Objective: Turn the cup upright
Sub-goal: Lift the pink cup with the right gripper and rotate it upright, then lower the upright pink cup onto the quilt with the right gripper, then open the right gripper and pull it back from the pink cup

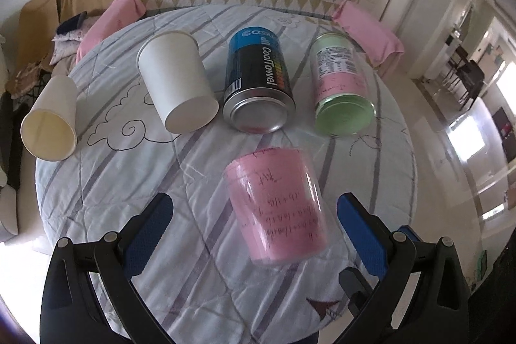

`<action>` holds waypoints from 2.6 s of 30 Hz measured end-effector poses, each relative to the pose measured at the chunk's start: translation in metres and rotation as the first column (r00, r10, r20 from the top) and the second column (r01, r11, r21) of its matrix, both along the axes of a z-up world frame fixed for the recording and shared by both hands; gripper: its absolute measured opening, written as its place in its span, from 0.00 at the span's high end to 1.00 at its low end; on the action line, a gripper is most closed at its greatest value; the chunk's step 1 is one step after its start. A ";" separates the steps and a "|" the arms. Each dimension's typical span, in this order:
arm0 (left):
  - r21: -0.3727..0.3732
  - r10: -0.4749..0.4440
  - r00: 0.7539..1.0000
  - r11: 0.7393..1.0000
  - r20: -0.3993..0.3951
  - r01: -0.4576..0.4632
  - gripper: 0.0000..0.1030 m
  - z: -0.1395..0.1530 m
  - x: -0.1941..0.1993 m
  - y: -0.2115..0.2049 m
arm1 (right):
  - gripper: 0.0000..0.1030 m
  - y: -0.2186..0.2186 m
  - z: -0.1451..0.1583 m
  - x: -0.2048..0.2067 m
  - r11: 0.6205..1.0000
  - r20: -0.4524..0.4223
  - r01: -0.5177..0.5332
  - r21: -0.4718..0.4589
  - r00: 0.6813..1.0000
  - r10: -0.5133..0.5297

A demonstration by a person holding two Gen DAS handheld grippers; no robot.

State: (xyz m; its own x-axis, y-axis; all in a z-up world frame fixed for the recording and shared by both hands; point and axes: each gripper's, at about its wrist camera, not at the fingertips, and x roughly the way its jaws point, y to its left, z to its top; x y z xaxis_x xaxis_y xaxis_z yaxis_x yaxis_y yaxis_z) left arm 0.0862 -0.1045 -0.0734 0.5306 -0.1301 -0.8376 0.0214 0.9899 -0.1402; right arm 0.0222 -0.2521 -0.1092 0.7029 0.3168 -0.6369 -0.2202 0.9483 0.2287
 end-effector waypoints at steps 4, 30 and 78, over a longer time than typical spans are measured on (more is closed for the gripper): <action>0.011 0.008 1.000 1.000 -0.013 -0.008 0.00 -0.004 0.007 -0.005 | 0.20 -0.004 -0.005 0.008 1.000 -0.016 -0.012 0.015 1.000 0.012; 0.000 -0.003 0.993 1.000 -0.120 0.003 0.25 -0.031 0.047 -0.008 | 0.19 -0.014 -0.017 0.031 0.994 -0.016 -0.064 0.092 0.998 0.065; 0.019 -0.136 0.979 0.991 0.151 0.135 0.10 0.004 -0.001 -0.004 | 0.19 0.034 -0.018 0.034 0.993 -0.022 -0.121 0.001 0.992 0.121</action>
